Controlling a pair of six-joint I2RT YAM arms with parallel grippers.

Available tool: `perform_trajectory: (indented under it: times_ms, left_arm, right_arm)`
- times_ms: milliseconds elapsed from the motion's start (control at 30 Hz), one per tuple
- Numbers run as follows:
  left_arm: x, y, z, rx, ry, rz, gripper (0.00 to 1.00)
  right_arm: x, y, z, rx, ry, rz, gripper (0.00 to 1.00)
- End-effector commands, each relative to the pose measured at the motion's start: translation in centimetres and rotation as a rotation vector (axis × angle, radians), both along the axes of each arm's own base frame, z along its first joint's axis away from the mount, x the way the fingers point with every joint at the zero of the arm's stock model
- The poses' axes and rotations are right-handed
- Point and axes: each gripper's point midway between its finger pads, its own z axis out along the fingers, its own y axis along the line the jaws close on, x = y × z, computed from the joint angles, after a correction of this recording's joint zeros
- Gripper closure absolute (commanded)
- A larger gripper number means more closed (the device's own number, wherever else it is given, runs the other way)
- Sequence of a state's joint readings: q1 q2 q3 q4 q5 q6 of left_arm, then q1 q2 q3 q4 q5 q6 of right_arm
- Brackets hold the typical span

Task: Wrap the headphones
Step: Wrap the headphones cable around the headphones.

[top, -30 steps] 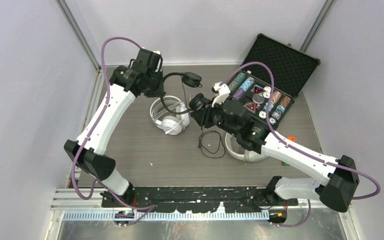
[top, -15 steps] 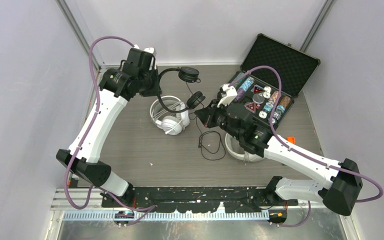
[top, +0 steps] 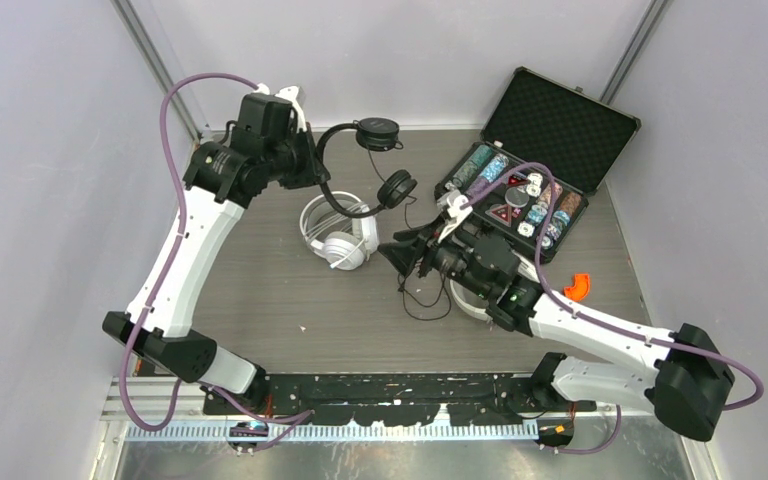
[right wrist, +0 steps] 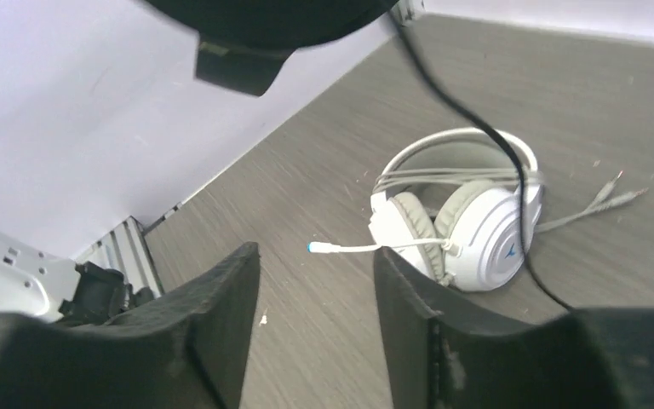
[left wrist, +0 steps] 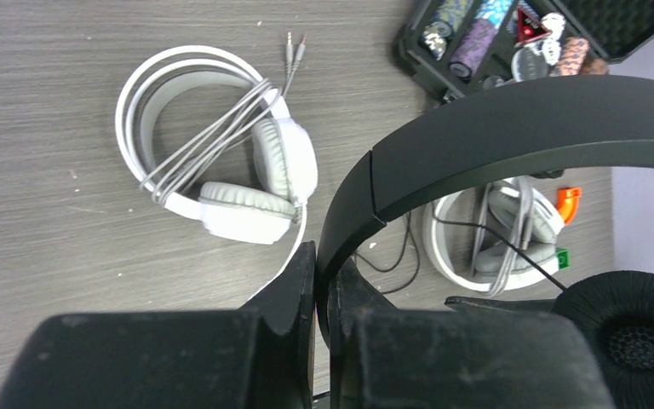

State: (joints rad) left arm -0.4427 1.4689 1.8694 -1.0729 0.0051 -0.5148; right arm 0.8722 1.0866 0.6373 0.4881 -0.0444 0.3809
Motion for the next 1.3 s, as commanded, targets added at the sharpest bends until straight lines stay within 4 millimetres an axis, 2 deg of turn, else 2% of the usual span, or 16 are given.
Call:
perform_trajectory:
  times_ms: [0, 100, 300, 467, 600, 1000, 1167, 1267]
  left_arm:
    - [0.2, -1.8, 4.1, -0.164, -0.1, -0.034, 1.0]
    - [-0.2, -2.5, 4.9, -0.209, -0.11, -0.061, 1.0]
    - [-0.8, -2.1, 6.3, -0.208, -0.135, -0.068, 1.0]
    - [-1.5, -2.3, 7.3, -0.234, -0.151, -0.089, 1.0]
    - [-2.0, -2.4, 8.0, -0.252, -0.162, -0.103, 1.0]
    - [-3.6, -3.0, 8.7, -0.31, -0.171, -0.158, 1.0]
    - [-3.9, -3.1, 9.1, -0.329, -0.177, -0.169, 1.0]
    - [-3.8, -3.1, 9.2, -0.336, -0.187, -0.167, 1.0]
  right_arm:
    - [-1.1, -1.2, 6.8, 0.101, -0.309, 0.012, 0.39]
    - [-1.1, -2.2, 7.2, 0.073, -0.395, -0.022, 0.36]
    - [-1.9, -4.3, 9.3, 0.073, -0.453, -0.07, 0.34]
    - [-0.5, -5.3, 9.0, 0.02, -0.476, -0.159, 0.32]
    - [-0.2, -4.7, 9.3, 0.004, -0.495, -0.149, 0.3]
    - [1.4, -2.5, 7.6, -0.022, -0.52, -0.14, 0.29]
    - [0.8, -0.8, 7.0, -0.032, -0.527, -0.047, 0.29]
    - [0.3, 0.3, 6.5, -0.053, -0.506, 0.021, 0.33]
